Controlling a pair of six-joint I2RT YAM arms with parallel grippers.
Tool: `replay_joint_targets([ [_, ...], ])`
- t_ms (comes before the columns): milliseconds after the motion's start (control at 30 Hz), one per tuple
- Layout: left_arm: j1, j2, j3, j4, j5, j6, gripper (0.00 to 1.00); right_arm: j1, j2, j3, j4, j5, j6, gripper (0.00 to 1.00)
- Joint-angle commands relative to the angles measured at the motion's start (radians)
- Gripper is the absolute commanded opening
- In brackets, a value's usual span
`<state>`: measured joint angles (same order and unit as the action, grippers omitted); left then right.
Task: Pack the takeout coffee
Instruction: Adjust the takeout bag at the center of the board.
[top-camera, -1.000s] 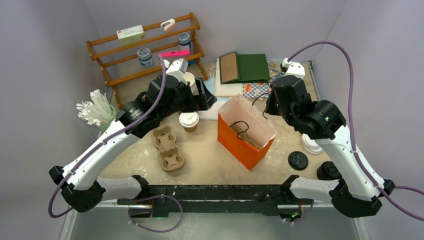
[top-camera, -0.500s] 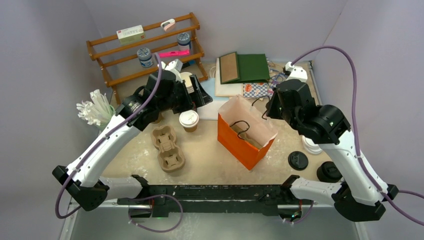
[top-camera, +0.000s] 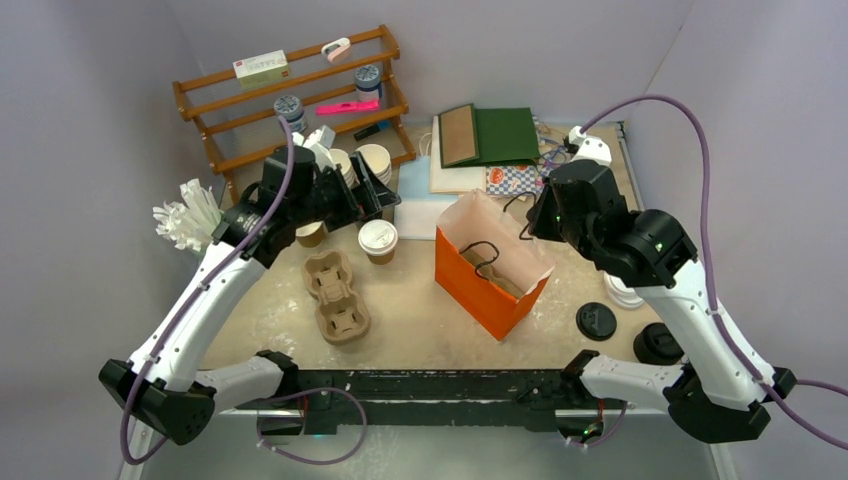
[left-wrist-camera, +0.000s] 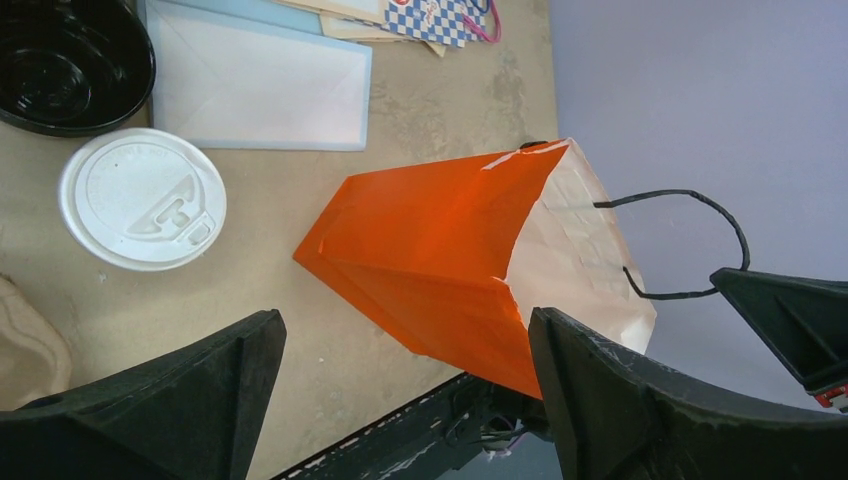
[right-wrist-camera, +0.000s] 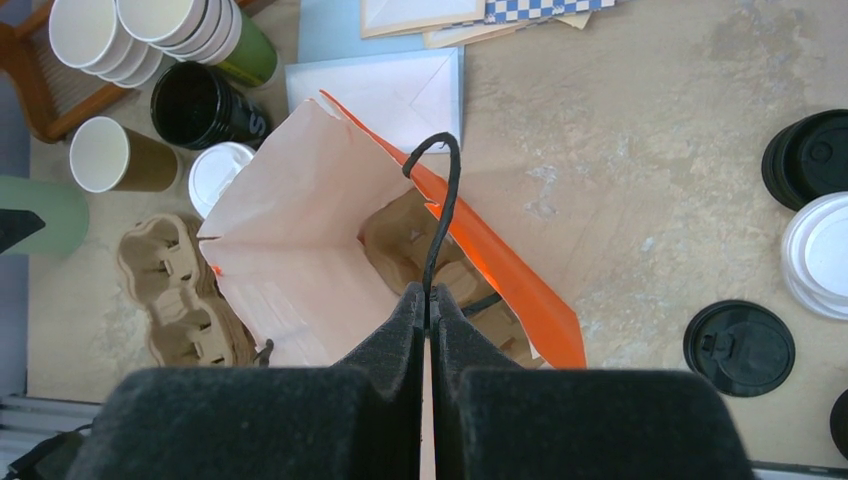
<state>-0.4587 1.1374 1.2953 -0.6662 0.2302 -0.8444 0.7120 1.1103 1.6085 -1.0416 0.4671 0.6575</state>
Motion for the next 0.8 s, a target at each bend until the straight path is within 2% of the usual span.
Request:
replay_joint_targets([
  [0,0.008,-0.016,0.068,0.018,0.013,0.080,0.98,-0.002,-0.014,-0.022,0.001,-0.010,0.043,0.00],
  [133,0.007,-0.009,0.106,-0.071,-0.014,0.065,0.92,-0.001,-0.012,-0.026,0.002,0.001,0.055,0.00],
  [267,0.006,-0.009,0.106,-0.137,0.012,-0.026,0.85,-0.002,-0.012,-0.020,0.004,0.023,0.056,0.00],
  [433,-0.013,-0.036,0.086,-0.199,-0.021,-0.136,0.84,-0.001,-0.004,-0.010,0.013,0.034,0.039,0.00],
  [600,-0.108,-0.031,0.084,-0.255,-0.127,-0.202,0.84,-0.001,-0.003,-0.020,0.030,0.028,0.024,0.00],
  [767,-0.230,-0.013,0.077,-0.294,-0.224,-0.344,0.84,-0.001,0.010,-0.003,0.036,0.019,0.013,0.00],
])
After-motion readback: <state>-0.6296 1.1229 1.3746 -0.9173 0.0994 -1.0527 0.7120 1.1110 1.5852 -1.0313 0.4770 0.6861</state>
